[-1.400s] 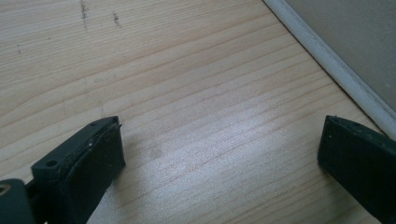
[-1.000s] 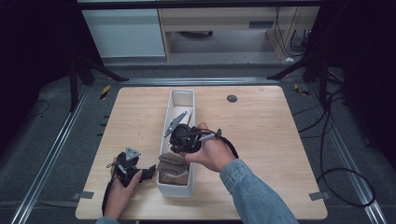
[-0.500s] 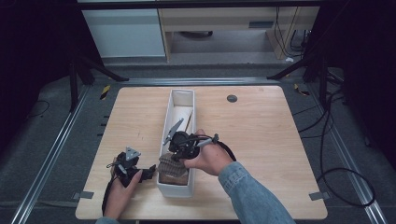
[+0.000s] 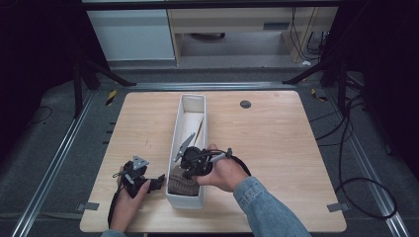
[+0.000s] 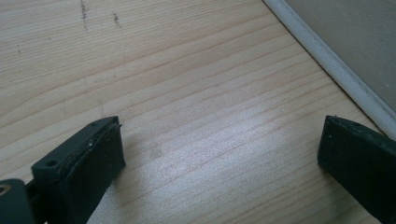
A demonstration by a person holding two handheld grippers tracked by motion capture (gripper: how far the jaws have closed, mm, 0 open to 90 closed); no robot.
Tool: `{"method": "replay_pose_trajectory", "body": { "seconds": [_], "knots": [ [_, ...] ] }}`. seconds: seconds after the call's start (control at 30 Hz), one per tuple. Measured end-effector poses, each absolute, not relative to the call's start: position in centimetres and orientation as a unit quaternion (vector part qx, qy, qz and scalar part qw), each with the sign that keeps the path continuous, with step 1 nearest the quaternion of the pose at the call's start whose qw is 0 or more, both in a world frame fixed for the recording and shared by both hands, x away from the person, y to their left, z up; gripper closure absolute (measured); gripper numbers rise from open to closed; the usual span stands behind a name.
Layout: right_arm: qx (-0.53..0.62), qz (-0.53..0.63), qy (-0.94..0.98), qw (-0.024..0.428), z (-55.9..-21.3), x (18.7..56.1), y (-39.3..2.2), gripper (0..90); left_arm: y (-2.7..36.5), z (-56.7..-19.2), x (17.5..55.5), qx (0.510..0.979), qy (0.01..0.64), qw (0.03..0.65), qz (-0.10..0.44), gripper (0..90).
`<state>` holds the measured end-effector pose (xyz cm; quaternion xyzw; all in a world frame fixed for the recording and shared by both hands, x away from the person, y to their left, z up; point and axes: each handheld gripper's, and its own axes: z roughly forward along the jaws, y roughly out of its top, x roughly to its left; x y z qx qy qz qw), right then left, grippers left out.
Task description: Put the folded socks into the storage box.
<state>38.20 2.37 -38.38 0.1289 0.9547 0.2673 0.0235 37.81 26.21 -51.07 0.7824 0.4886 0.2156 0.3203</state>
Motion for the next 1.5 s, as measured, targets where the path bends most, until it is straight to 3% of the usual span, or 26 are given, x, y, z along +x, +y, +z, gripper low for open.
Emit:
{"method": "replay_pose_trajectory", "body": {
  "seconds": [0.67, 1.5],
  "knots": [
    [0.125, 0.256, 0.958, 0.002, -40.1, 37.5, 2.5, 90.0, 26.2, -51.1, 37.8, 0.782, 0.488, 0.321, 0.216, 0.0],
    [0.117, 0.241, 0.963, 0.016, -40.9, 37.3, 2.9, 90.0, 26.2, -51.1, 37.8, 0.782, 0.489, 0.321, 0.216, 0.0]
  ]
}}
